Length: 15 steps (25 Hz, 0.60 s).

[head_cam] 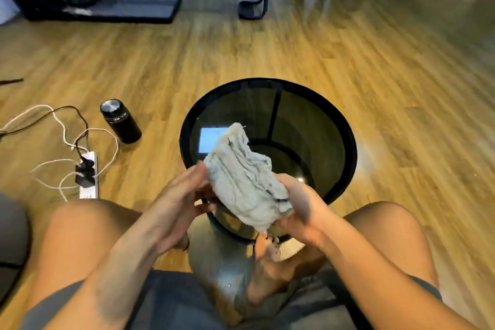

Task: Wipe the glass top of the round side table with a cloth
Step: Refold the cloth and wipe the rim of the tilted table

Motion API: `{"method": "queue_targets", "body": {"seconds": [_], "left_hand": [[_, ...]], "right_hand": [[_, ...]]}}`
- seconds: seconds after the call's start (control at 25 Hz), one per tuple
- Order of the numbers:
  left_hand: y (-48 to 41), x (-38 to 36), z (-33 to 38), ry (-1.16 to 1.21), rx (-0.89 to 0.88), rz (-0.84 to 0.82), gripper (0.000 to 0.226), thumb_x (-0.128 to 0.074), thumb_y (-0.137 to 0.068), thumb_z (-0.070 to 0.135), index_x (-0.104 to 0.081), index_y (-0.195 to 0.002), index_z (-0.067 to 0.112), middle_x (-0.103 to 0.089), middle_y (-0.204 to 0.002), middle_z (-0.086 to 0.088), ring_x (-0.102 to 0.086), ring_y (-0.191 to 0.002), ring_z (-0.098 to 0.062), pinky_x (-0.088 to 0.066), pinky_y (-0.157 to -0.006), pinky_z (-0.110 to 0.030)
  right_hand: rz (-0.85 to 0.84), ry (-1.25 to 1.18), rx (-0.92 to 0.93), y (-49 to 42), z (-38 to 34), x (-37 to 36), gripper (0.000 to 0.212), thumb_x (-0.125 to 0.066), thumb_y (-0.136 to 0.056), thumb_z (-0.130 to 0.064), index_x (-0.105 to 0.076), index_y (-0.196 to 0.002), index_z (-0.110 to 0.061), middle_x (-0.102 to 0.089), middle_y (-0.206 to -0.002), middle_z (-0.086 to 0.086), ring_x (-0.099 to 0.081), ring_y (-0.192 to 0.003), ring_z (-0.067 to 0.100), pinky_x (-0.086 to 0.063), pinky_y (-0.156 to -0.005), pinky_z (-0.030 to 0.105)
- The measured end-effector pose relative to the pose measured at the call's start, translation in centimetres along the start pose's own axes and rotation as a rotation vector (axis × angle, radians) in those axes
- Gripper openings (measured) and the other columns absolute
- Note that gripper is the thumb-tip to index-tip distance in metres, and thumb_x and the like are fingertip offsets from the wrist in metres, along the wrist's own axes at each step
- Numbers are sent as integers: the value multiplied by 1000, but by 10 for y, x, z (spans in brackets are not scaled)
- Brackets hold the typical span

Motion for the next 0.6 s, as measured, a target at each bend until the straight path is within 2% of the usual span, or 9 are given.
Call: {"method": "queue_targets", "body": {"seconds": [0.04,0.08,0.12,0.16,0.24,0.32,0.4,0.52,0.6], "left_hand": [[-1,-2,-1,-2,-34,45,58,-85,-64,48,-71,-111,17,-74,-110,-7,-70,-92,-18,-58,-74,-29],[0,-4,-2,3,-50,103,50,-82,-69,31,-69,-114,13,-74,-113,-11,-71,-95,-19,-58,-79,-31],[0,-5,-4,28,-52,159,44,-75,-75,18,-66,-117,9,-73,-115,-15,-71,-98,-22,-57,-83,-35],[2,-7,-6,60,-45,194,38,-69,-80,10,-64,-118,7,-72,-115,-16,-71,-101,-24,-55,-87,-38],[4,-11,-9,97,-30,207,29,-57,-92,3,-65,-119,8,-73,-115,-13,-69,-109,-27,-52,-95,-41],[8,-16,-11,106,-5,193,30,-50,-96,2,-67,-119,11,-74,-114,-10,-69,-110,-26,-51,-97,-43],[12,-24,-13,141,33,145,32,-48,-96,4,-67,-120,12,-73,-116,-12,-68,-111,-27,-51,-98,-46],[16,-21,-7,154,9,164,31,-51,-97,9,-63,-123,19,-68,-122,-15,-68,-108,-29,-56,-85,-42],[20,-20,-3,106,-6,161,40,-63,-92,18,-54,-129,32,-68,-120,-14,-68,-105,-26,-56,-75,-36]], "right_hand": [[-61,-99,-15,2,2,-3,39,-56,-96,-29,-64,-125,-5,-71,-119,11,-69,-104,23,-56,-84,35],[-119,-170,-15,6,3,-7,45,-56,-96,-35,-61,-131,-6,-66,-129,13,-64,-117,26,-50,-99,38],[-163,-198,-6,11,3,-9,52,-56,-95,-42,-59,-133,-6,-61,-135,15,-58,-125,29,-42,-108,41],[-189,-175,0,17,3,-11,57,-55,-93,-48,-60,-132,-7,-61,-135,16,-57,-126,31,-39,-111,43],[-162,3,55,25,2,-6,57,-57,-89,-54,-66,-123,-9,-66,-128,16,-62,-120,33,-44,-108,46],[-91,217,170,29,-6,2,53,-70,-82,-51,-68,-118,-12,-68,-122,14,-65,-114,32,-47,-105,50],[-4,275,250,33,-18,9,55,-80,-75,-45,-66,-118,-13,-71,-118,11,-68,-110,29,-50,-100,49],[71,227,339,40,-38,10,31,-71,-86,-32,-69,-105,-9,-73,-107,14,-72,-98,29,-55,-83,42],[147,256,417,49,-56,7,19,-61,-95,-29,-68,-97,-12,-73,-98,10,-71,-89,24,-53,-72,35]]}}
Point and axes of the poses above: each hand's wrist, its own y-axis away from the middle knuckle, its own x-axis out of the back of the hand, z = x × y, the point moved 10 cm from there along -y, towards the middle knuckle
